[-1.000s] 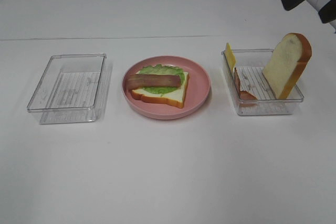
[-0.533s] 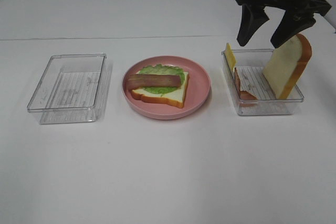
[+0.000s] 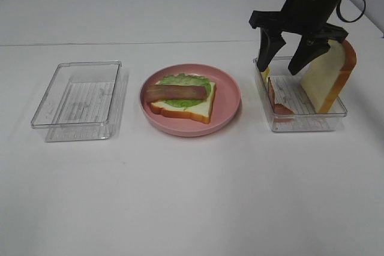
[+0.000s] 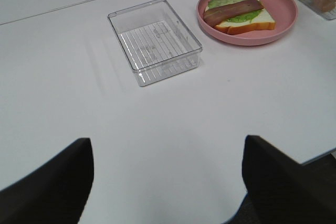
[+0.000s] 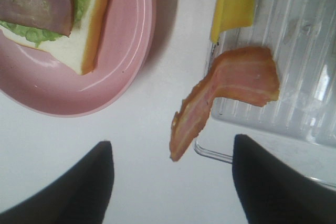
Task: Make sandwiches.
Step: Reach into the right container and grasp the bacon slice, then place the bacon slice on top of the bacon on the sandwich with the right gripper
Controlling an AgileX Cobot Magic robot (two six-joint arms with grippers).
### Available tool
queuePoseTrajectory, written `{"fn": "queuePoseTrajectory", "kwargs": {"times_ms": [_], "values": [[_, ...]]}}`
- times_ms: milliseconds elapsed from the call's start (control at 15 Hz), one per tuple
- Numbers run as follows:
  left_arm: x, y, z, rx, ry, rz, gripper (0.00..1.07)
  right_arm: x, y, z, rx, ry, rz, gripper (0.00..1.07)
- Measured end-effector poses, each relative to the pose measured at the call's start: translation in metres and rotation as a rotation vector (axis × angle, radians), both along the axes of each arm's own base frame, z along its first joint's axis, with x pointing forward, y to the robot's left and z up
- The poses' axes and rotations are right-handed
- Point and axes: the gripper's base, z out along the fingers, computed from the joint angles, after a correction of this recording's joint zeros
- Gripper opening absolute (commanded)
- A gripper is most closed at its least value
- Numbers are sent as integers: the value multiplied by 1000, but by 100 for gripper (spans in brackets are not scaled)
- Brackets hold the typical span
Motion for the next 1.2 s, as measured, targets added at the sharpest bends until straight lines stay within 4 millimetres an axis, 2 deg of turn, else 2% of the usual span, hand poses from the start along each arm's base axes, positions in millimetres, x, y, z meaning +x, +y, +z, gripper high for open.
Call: {"fn": "queuePoseTrajectory", "kwargs": {"times_ms": [200,400,667,733,800,867,1200], "values": [[0,0,0,0,0,0,74,4,4,-24,21,63,-10,61],[0,0,0,0,0,0,74,6,4,-34,16,88,-10,51],[0,0,0,0,0,0,74,7,4,-41,13,99,-11,30],[0,0,0,0,0,0,74,8,4,-41,14,92,-13,13],[0,0,0,0,0,0,74,8,4,-41,14,89,-14,3],[0,0,0,0,0,0,74,8,4,-41,14,89,-14,0],[0,0,0,0,0,0,74,7,4,-36,15,82,-13,0]]}}
